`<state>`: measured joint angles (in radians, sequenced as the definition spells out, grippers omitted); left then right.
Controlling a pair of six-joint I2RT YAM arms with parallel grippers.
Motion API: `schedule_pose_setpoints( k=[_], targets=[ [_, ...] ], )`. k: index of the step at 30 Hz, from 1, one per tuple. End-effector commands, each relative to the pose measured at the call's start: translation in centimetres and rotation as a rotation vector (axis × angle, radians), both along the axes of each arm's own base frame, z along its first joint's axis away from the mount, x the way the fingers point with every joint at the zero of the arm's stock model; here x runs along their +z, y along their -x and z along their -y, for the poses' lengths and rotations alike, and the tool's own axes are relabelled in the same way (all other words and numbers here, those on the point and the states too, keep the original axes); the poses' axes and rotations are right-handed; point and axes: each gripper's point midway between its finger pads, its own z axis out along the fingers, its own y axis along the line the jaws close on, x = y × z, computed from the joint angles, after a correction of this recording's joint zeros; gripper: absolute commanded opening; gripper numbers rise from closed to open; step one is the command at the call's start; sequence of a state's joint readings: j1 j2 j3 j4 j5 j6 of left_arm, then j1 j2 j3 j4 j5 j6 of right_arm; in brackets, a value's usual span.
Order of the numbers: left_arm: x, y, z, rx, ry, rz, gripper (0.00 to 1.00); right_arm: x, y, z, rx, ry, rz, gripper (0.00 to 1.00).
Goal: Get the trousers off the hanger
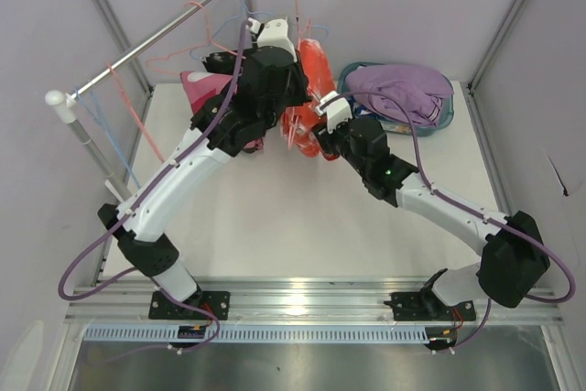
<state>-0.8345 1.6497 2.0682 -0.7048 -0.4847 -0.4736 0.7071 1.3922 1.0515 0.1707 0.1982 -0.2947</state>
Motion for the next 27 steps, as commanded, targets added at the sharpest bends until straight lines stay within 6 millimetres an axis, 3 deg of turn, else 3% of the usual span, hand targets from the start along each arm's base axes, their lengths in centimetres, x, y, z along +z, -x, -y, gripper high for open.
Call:
schedule_pose_setpoints(
  k=[1,2,4,5,12,15,21,25,26,27],
  targets=[
    [8.5,1.9,-1.9,-0.001,0.229,0.173,0.00,6.0,-1.3,0.5,-0.063,-0.102,0.148,0.51],
    [8.1,1.9,-2.0,0.001,0.222,0.167,0.00,6.1,-1.3,0.6,-0.064,-0.107,0.154,0.33],
    [7.8,1.8,-2.1,0.011,0.211,0.162,0.00,7.3,-1.4,1.2,-0.096,-0.129,0.193,0.14],
    [7.5,1.8,-2.3,0.019,0.201,0.156,0.00,7.7,-1.5,1.5,-0.110,-0.128,0.206,0.00],
    [4.2,0.8,-3.4,0.106,0.112,0.116,0.00,12.3,-0.4,3.9,-0.150,-0.042,0.294,0.00],
    [4.1,0.6,-3.8,0.125,0.100,0.116,0.00,14.3,0.6,4.2,-0.121,-0.044,0.328,0.00],
    [1.6,0.0,-2.6,0.102,0.079,0.070,0.00,16.5,1.3,4.0,-0.085,-0.049,0.343,0.00],
    [-0.5,0.0,-1.7,0.087,0.106,0.018,0.00,19.2,1.3,4.4,-0.120,-0.148,0.389,0.00],
    [-2.3,-0.1,-1.5,0.089,0.096,-0.018,0.00,20.9,1.4,4.8,-0.139,-0.188,0.425,0.00],
    [-2.8,0.0,-1.1,0.093,0.133,-0.041,0.00,21.7,1.4,5.0,-0.153,-0.210,0.439,0.00]
  ],
)
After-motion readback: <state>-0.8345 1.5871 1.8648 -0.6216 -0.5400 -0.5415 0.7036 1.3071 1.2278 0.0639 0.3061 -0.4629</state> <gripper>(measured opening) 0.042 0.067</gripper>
